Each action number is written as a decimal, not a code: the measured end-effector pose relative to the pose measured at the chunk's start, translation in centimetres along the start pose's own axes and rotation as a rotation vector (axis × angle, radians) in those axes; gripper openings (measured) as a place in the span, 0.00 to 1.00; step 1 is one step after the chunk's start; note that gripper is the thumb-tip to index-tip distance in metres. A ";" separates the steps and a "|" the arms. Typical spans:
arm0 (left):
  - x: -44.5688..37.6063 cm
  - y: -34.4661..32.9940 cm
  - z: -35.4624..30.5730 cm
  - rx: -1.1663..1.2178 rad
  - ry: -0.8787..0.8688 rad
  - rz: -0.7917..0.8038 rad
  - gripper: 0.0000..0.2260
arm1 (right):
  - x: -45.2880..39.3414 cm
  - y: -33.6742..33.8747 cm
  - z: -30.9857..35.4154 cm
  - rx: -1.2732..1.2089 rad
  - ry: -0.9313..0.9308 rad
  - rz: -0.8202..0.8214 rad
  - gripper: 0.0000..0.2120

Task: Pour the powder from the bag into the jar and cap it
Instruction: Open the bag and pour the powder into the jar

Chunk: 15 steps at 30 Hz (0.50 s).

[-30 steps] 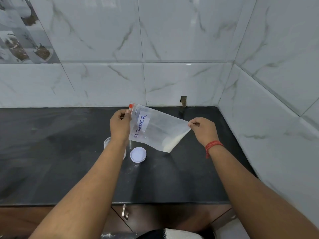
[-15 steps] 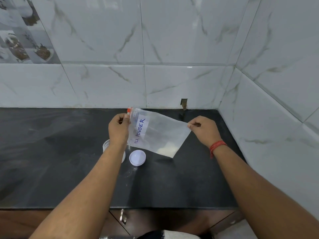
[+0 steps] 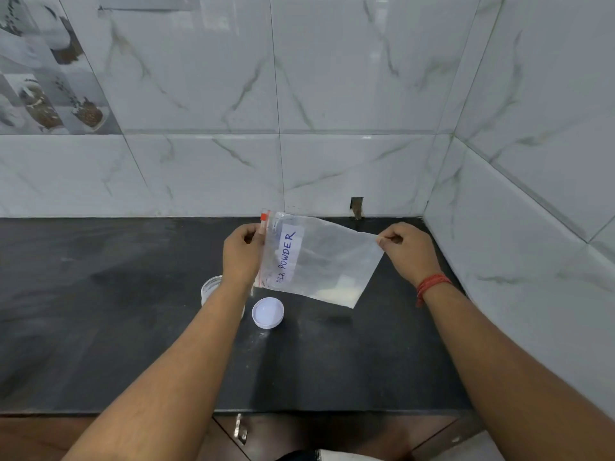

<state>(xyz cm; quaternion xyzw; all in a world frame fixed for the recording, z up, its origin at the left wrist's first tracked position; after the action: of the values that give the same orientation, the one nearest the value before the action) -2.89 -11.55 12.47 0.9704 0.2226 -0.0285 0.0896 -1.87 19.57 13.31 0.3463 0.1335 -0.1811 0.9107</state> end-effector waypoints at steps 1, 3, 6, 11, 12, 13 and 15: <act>0.1 -0.2 -0.3 -0.006 -0.013 0.026 0.06 | 0.1 0.0 -0.4 -0.027 -0.035 -0.019 0.04; 0.3 -0.6 -1.3 -0.023 -0.048 0.069 0.07 | 0.3 0.0 -1.2 -0.085 -0.116 -0.056 0.03; 0.7 -1.9 -3.4 -0.076 -0.138 0.129 0.08 | 1.2 -0.3 -2.6 -0.177 -0.246 -0.122 0.04; 2.3 -4.8 -7.2 -0.202 -0.417 0.225 0.09 | 3.3 -2.4 -4.2 -0.243 -0.381 -0.126 0.05; 2.7 -5.3 -7.8 -0.226 -0.473 0.234 0.09 | 3.6 -2.8 -4.5 -0.272 -0.413 -0.132 0.05; 3.0 -5.8 -8.2 -0.254 -0.521 0.242 0.09 | 4.0 -3.3 -4.7 -0.308 -0.448 -0.136 0.05; 3.4 -6.7 -9.0 -0.305 -0.586 0.252 0.10 | 4.7 -4.3 -5.1 -0.402 -0.527 -0.113 0.05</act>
<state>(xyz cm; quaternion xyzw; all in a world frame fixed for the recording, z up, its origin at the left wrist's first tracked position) -2.65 -2.51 19.87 0.9162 0.0678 -0.2611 0.2963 -0.07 18.92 5.42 0.0931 -0.0544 -0.2845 0.9526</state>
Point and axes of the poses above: each hand's wrist, its own x-axis away from the middle knuckle, its own y-axis out of the back of the hand, z = x × y, the point moved 2 cm from there along -x, towards the middle knuckle, and after that the axes turned 6 degrees about -z, right-handed, at the moved point
